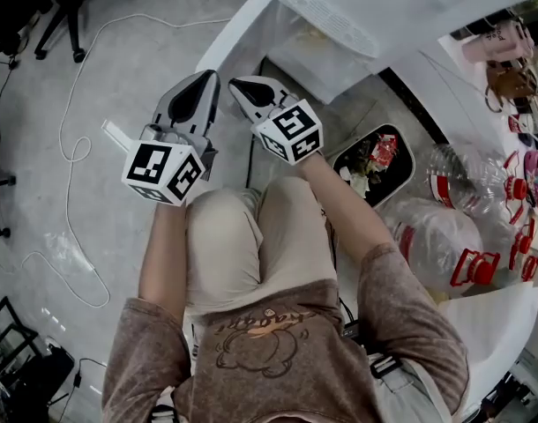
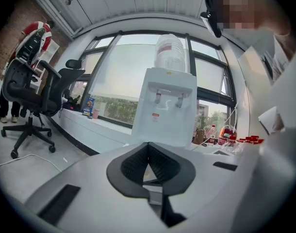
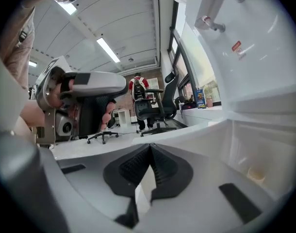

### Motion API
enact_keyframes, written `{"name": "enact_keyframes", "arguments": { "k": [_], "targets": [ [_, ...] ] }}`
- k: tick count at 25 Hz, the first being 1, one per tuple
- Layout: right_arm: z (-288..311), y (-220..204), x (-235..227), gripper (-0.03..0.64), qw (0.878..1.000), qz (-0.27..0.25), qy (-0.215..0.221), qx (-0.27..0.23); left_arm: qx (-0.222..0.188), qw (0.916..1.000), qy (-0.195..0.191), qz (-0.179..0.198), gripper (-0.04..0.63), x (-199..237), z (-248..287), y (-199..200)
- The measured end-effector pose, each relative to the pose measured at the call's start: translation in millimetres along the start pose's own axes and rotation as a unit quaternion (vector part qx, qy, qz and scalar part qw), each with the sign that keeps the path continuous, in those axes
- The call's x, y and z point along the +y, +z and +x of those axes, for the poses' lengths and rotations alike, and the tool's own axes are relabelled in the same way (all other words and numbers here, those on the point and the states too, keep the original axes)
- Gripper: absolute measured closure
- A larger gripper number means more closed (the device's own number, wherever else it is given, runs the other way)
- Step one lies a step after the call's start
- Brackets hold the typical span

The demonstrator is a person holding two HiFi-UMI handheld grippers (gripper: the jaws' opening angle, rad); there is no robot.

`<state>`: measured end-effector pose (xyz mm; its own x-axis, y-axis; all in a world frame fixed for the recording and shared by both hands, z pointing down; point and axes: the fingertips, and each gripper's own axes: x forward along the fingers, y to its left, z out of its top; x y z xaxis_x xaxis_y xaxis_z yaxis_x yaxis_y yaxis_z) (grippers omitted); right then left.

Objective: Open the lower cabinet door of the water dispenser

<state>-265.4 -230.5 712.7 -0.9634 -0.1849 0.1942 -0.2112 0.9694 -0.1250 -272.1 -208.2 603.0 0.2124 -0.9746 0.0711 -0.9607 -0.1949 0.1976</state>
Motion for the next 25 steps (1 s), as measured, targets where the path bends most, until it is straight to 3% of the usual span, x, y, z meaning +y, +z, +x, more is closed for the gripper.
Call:
{"name": "enact_keyframes", "arguments": {
  "k": [9, 25],
  "targets": [
    [-84, 110, -18, 0.611, 0.998, 0.014, -0.063, -0.017, 0.039, 0.9983, -0.041, 0.016, 0.583, -47, -1, 70],
    [-184, 353, 20, 0.611, 0.993, 0.044, -0.107, -0.031, 0.076, 0.9942, -0.076, 0.009, 0.583, -112, -26, 300]
  ]
}}
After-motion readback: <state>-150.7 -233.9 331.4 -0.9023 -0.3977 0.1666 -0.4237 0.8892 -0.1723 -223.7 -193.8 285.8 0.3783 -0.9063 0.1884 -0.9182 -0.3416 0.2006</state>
